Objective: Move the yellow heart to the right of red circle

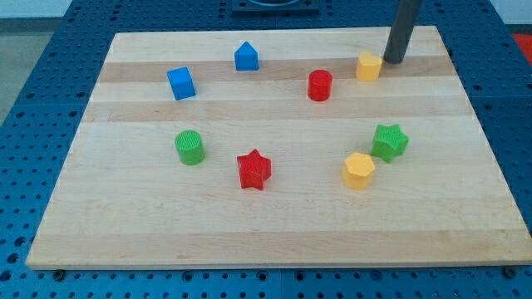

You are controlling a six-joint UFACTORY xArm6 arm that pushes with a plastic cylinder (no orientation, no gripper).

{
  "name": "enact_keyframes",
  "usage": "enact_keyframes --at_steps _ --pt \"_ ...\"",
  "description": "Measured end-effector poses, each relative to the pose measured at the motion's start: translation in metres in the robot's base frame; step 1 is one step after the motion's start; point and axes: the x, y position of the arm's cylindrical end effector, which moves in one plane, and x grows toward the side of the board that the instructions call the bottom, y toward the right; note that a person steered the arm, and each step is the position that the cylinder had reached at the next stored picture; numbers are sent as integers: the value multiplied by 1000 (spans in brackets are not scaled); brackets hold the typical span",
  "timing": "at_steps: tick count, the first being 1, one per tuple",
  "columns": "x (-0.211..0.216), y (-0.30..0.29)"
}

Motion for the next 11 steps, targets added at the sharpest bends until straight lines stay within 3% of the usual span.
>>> enact_keyframes --at_steps 2,3,4,5,6,7,10,11 --pt "-7 -100" --pt "20 -116" --pt "25 -81" --pt "-14 -76" --pt "-27 -60" --pt "-21 -44" --pt "62 -55" --pt "50 -33"
